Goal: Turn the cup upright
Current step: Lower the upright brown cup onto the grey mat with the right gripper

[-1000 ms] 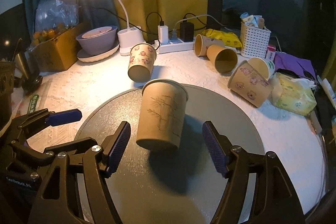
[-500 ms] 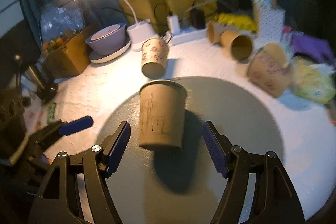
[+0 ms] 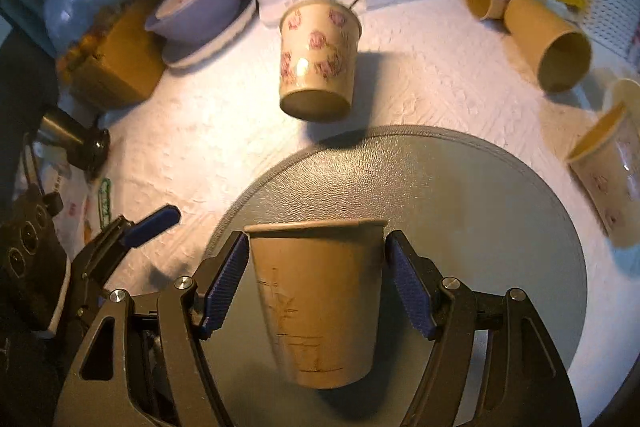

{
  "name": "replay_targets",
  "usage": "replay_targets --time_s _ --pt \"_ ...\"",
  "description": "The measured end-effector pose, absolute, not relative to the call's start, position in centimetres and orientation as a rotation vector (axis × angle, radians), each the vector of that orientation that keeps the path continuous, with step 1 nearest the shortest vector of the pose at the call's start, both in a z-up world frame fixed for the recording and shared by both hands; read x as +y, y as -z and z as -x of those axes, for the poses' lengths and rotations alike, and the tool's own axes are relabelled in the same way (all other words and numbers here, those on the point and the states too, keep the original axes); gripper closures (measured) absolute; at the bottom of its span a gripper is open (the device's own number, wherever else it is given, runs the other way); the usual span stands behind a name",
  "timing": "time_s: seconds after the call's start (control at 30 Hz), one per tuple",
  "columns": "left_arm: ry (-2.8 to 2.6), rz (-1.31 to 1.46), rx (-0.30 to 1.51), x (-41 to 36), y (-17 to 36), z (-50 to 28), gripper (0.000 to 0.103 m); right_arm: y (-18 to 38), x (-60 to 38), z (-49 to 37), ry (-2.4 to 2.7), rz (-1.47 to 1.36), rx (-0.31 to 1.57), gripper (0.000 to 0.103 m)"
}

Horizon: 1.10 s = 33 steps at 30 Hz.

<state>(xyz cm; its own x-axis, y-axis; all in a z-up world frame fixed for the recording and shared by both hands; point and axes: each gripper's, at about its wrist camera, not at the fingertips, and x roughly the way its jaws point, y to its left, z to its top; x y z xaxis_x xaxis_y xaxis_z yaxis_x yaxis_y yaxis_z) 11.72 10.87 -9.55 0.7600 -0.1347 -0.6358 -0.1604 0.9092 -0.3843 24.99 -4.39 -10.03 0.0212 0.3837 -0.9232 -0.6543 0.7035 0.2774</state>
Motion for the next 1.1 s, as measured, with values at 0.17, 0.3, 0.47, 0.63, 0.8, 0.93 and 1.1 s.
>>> replay_targets --time_s 0.17,0.3,0.47,0.63,0.8,0.93,1.1 --pt "-0.009 0.452 0.718 11.2 9.9 -11.9 0.021 10.6 -3.4 -25.9 -0.837 0.319 1.346 0.031" --pt "-0.009 0.44 0.71 10.9 9.6 -11.7 0.021 9.0 -3.9 -25.6 -0.841 0.316 1.255 0.032" --pt "-0.016 0.411 0.701 10.1 9.1 -11.3 0.021 6.5 -6.4 -23.2 -0.852 0.294 1.012 0.032" --pt "-0.019 0.381 0.686 8.8 8.4 -10.6 0.021 6.2 -9.0 -20.5 -0.805 0.259 0.907 0.032" --pt "-0.014 0.351 0.678 7.2 7.7 -9.8 0.021 6.3 -10.4 -18.1 -0.744 0.284 0.829 0.032" --pt "-0.011 0.336 0.68 5.9 7.5 -9.1 0.021 6.6 -11.4 -16.8 -0.72 0.298 0.789 0.032" --pt "-0.013 0.323 0.686 4.7 7.6 -8.4 0.021 7.0 -12.8 -15.4 -0.703 0.298 0.748 0.032"
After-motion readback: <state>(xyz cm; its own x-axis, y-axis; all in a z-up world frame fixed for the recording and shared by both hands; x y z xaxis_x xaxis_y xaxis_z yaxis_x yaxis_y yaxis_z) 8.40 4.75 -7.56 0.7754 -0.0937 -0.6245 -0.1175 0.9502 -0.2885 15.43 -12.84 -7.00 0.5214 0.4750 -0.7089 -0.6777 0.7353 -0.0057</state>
